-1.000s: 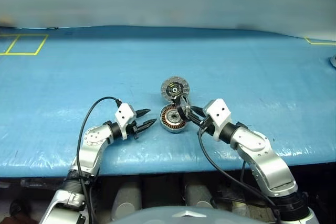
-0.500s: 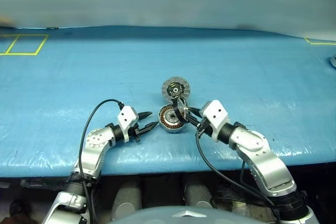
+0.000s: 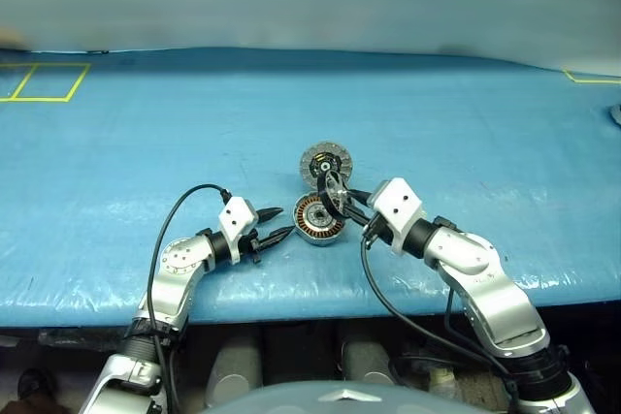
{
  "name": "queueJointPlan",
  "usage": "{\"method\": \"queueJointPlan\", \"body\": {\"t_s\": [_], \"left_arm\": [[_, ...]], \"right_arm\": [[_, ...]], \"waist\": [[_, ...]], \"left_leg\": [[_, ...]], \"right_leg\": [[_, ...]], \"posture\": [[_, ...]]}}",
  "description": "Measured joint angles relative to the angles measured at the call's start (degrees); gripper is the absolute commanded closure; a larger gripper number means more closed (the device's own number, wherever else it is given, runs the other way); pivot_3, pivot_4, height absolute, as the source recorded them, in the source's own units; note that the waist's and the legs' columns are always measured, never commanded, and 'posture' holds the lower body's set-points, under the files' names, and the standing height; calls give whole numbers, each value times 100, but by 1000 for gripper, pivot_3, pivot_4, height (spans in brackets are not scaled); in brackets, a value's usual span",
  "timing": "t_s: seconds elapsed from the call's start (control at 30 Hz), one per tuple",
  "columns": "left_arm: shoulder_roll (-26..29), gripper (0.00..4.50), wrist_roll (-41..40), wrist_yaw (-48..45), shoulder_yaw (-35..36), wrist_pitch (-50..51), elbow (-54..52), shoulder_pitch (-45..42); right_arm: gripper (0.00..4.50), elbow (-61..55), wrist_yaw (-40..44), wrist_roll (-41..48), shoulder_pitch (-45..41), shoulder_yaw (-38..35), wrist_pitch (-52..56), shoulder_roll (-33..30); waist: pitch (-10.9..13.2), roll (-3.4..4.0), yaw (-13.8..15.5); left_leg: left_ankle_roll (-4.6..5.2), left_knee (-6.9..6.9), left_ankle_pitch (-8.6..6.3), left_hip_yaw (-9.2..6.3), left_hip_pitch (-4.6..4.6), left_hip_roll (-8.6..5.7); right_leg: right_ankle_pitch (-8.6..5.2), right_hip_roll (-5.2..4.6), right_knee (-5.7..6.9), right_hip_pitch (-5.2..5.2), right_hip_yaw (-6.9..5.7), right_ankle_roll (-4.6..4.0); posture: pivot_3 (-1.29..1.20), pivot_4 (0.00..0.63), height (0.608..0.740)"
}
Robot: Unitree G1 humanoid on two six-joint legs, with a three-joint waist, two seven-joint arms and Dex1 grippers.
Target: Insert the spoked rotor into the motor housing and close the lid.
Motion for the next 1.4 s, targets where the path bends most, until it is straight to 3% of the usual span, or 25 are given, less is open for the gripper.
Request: {"method": "queueJointPlan", "body": {"t_s": [0.93,0.97,1.13,1.4], "left_arm": [[10,2248,48,119,0,-3,0,45],[10,2248,49,121,0,-5,0,45],[14,2248,56,126,0,-7,0,45],[13,2248,60,136,0,-6,0,55]], "right_arm": [[3654,422,158,-203,-18,267,-156,98],[3095,430,159,-200,-23,266,-153,102],[1558,507,170,-273,-21,310,-143,97],[1558,506,216,-262,-24,311,-238,136]], "waist": [[-7,-10,4],[-7,-11,3],[-7,-11,4],[-7,-11,3]], "left_leg": [[0,4,0,0,4,0],[0,4,0,0,5,0],[0,4,0,0,3,0],[0,4,0,0,4,0]], "right_leg": [[1,0,1,5,0,0],[1,0,1,5,0,0],[1,0,2,5,0,0],[1,0,2,5,0,0]], "posture": [[0,150,740],[0,150,740],[0,150,740],[0,150,740]]}}
